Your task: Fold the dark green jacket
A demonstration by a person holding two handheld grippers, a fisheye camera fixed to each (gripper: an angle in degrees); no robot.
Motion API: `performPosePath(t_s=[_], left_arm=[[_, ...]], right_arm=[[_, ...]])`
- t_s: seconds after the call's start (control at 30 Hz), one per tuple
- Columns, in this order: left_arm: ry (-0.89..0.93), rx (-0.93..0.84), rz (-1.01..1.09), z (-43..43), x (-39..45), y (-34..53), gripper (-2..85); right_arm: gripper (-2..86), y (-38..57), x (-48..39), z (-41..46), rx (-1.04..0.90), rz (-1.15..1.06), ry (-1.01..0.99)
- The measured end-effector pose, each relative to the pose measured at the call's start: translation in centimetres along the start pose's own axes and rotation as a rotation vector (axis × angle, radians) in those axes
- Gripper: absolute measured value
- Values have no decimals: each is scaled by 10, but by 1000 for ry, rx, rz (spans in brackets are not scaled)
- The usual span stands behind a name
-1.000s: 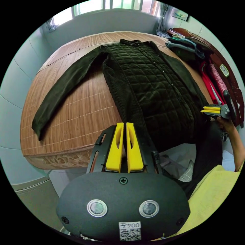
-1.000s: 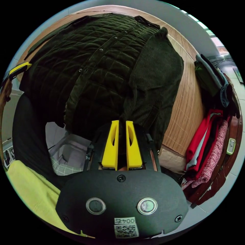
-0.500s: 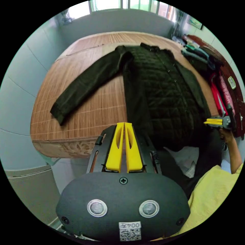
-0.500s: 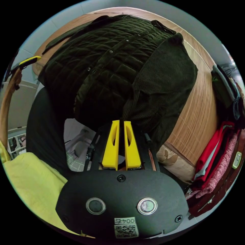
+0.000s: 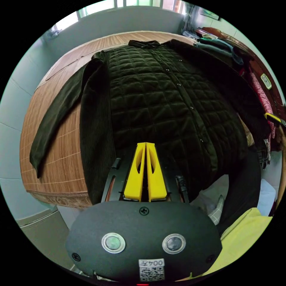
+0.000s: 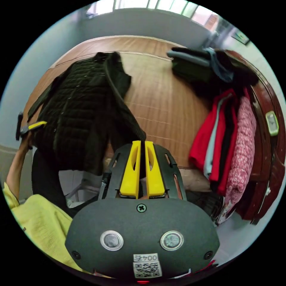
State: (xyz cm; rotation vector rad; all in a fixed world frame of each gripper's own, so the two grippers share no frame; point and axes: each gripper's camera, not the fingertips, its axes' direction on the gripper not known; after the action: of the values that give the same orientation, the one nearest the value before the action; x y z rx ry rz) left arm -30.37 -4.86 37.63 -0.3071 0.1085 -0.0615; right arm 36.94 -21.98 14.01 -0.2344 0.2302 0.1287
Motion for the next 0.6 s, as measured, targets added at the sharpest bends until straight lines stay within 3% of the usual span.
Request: performPosePath(t_s=[0.37,0.47,0.6], left_arm=[[-14,-51,49,8,6,-22,7],[-13,-44,44,9,6,-24,7],[-6,-57,51,11,4,-30,7]], right_arm=[[43,-30,116,88,-171,287,-31],[52,-46,118,76,-179,286,118],[136,-66,101,45,-109,229,195]])
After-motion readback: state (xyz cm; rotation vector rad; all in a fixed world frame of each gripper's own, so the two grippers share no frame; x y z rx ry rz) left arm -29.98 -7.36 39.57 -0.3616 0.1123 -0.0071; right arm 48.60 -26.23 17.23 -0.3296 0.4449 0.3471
